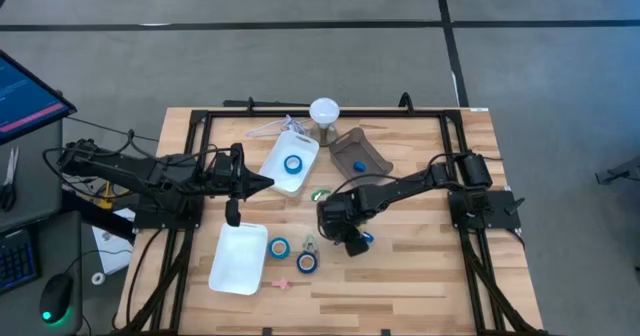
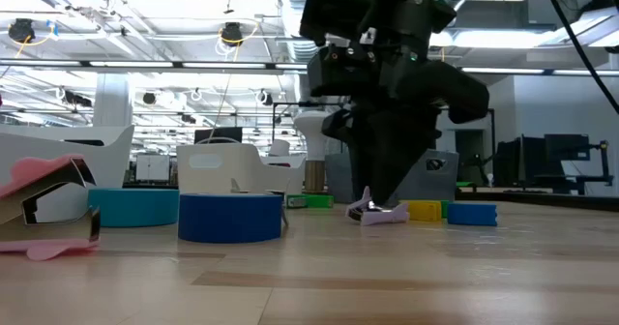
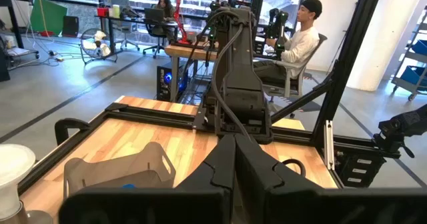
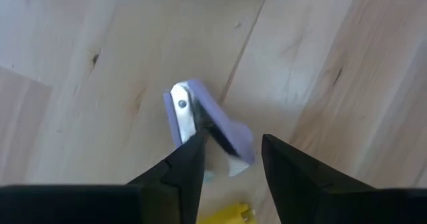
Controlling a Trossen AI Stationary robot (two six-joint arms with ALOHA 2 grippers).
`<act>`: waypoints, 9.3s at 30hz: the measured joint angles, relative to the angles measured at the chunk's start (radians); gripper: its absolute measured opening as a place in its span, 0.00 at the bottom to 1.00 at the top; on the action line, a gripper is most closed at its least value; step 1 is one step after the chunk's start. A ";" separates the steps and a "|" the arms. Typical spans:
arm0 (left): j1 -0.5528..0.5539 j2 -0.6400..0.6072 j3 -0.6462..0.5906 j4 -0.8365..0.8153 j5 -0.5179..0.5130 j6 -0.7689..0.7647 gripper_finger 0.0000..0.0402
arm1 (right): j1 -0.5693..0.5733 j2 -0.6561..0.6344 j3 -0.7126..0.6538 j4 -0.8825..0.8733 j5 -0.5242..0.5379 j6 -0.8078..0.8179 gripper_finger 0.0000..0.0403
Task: Pick and place Stapler, Stapler remover, tape
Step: Put the purple staple remover into the bottom white bin
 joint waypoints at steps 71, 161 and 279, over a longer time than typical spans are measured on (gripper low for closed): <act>0.000 -0.152 0.000 -0.190 -0.173 -0.128 0.01 | -0.017 0.013 0.544 0.077 0.159 0.075 0.00; 0.232 0.093 -0.001 0.062 0.296 -0.930 0.46 | -0.066 -0.128 0.543 0.014 0.448 0.069 0.00; 0.280 0.293 -0.002 0.006 0.469 -0.740 0.06 | -0.158 -0.208 0.793 -0.546 0.321 0.028 0.45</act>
